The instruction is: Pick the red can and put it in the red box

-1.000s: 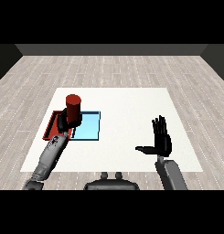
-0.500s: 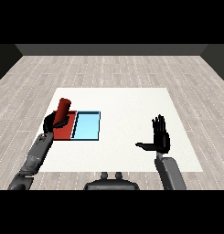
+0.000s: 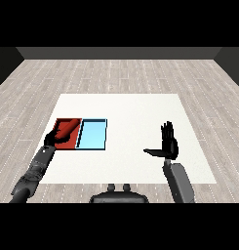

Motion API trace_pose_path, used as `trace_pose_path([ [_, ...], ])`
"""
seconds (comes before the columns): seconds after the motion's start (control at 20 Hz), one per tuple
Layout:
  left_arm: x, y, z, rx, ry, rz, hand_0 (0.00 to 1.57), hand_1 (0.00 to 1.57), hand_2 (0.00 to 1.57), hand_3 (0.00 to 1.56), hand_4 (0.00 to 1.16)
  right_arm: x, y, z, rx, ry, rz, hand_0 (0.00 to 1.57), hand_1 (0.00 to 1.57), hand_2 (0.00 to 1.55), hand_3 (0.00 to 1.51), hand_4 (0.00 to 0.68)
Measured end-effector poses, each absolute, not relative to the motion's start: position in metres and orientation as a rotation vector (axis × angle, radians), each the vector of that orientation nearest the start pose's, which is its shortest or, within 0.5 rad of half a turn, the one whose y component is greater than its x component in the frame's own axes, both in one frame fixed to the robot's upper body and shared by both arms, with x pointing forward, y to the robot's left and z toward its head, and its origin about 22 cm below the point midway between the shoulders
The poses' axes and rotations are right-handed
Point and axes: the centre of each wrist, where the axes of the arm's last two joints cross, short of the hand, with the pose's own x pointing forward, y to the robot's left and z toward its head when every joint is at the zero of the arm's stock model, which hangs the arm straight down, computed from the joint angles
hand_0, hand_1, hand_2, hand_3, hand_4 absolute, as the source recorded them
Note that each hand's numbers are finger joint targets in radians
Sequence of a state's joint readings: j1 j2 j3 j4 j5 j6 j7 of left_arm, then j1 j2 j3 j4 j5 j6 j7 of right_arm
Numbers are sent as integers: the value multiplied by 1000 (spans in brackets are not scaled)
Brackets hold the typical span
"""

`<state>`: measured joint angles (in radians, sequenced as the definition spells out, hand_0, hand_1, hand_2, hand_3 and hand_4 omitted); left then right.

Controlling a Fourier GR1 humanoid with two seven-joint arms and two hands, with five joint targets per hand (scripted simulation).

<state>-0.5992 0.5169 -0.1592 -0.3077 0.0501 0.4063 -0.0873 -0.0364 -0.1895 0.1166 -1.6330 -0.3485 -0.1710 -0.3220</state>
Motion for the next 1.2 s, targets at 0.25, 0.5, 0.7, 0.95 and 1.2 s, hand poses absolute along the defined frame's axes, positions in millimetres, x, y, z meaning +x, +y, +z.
trace_pose_path([
  [0.25,323,396,-54,796,-922,-255,0,0,0,0,0,256,-237,22,88,-1930,-179,0,0,0,0,0],
  [0.5,328,403,-46,788,-910,-242,0,0,0,0,0,256,-234,19,99,-1943,-180,0,0,0,0,0],
  [0.7,344,396,-29,670,-1166,-49,1022,1022,959,0,0,257,-231,19,123,-1949,-182,0,0,0,0,0],
  [0.95,364,374,-12,380,-1583,142,0,0,0,0,0,258,-236,20,149,-1957,-168,0,0,0,0,0],
  [1.2,368,319,-25,42,-1865,263,0,0,0,0,0,259,-242,19,146,-1966,-128,0,0,0,0,0],
])
